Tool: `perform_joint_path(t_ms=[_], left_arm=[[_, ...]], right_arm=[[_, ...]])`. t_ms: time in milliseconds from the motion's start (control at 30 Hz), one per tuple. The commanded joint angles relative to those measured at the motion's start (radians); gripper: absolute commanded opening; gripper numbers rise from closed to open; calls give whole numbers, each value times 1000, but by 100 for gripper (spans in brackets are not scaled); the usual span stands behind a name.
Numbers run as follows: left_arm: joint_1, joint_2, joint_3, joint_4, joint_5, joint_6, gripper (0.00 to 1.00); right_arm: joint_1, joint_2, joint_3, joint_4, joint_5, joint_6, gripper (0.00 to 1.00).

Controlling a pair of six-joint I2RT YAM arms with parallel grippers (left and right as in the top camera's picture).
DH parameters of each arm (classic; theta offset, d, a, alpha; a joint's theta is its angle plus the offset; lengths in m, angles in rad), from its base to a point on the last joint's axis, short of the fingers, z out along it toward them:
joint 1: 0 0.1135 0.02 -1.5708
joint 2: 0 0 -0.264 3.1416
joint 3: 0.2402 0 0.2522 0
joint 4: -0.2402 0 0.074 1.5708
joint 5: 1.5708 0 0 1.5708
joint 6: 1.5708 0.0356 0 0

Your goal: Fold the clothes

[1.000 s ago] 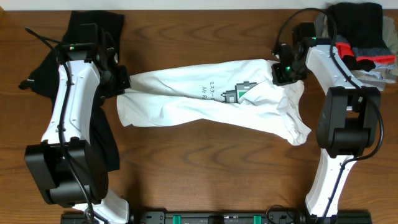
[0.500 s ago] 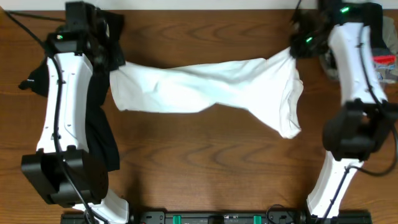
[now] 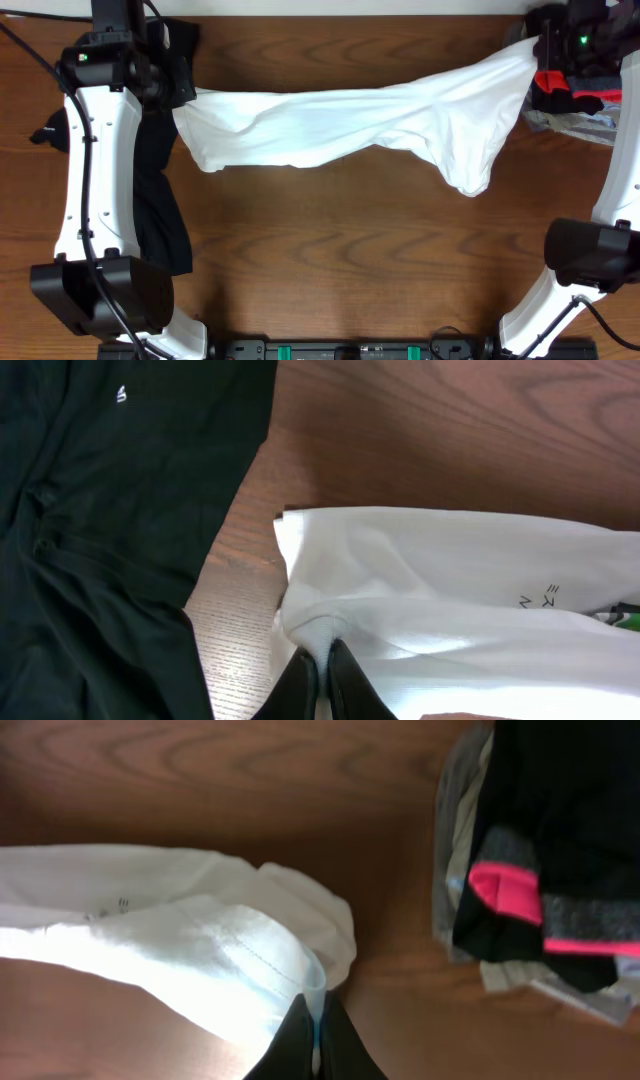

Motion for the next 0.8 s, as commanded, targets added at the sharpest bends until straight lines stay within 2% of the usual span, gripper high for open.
perform_joint_path(t_ms=[0,200,400,567,767], left_arm=[[5,-19,23,-4,-16,17,6],[6,-26,32,19,-16,31,6],[13,-79,156,19,-17,44,6],[16,-167,274,27,-24,48,6],[16,-327,291,75,-43,67,6]], right_arm=[[-10,-1,10,-23,-22,-24,1],[-9,-11,14,-28,-40,-30,1],[-33,-92,89,-17,-37,-29,1],[-101,-185,178,-8,-38,6,1],[-199,-320,255,-6,-37,12,1]])
